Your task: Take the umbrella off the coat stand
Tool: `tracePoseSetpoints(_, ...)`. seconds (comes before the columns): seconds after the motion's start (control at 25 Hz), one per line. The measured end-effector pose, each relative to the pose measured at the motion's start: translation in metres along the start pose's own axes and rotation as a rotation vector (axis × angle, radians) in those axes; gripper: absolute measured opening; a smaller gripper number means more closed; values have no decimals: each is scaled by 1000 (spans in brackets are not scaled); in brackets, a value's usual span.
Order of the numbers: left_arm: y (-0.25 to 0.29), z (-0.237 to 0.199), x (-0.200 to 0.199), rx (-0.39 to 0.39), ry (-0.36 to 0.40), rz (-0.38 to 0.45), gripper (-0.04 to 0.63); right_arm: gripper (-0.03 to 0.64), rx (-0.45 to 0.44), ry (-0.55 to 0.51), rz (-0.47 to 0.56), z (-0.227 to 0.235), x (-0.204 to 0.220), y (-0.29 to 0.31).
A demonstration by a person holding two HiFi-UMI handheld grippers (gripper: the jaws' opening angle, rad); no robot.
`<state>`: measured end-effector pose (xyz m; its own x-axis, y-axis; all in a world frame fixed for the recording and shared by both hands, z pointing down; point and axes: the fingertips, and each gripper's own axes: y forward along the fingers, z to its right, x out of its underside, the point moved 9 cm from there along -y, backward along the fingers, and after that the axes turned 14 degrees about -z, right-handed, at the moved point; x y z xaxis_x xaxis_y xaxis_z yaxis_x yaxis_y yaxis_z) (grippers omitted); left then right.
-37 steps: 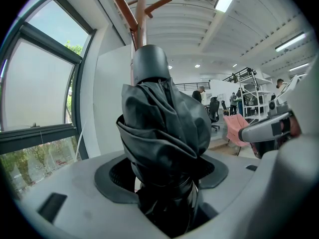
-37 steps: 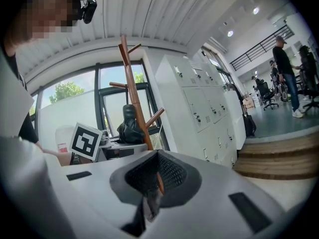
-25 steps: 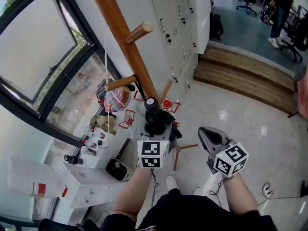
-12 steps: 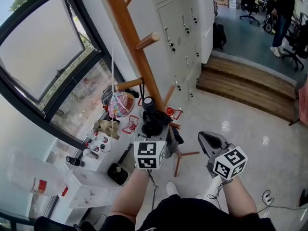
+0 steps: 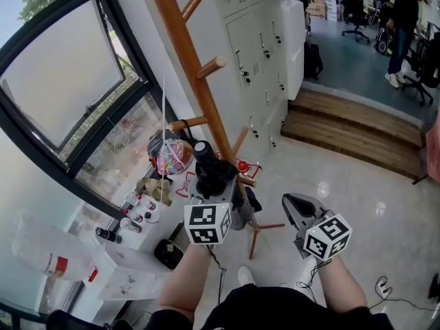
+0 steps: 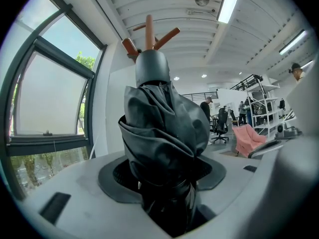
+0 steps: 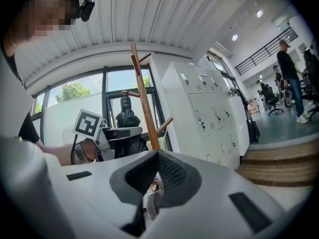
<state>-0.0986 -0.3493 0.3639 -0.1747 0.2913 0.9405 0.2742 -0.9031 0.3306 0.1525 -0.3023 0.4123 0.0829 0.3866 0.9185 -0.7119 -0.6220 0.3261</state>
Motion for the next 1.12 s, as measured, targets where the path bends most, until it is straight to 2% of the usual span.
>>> tracePoseSetpoints(0.52,-30,-6,-4,-43,-43,22,255,54,-38,-26,-1,-9,-3,-7)
tracePoseSetpoints(0.88,-50,-9,-13,-81,-41,52,255,54,-68,-45,0,-19,-3,-10)
tracePoseSetpoints(1.12,-67,-3,-8,-95,-50,41,255,54,-85,-59,2,-24,-5,-18)
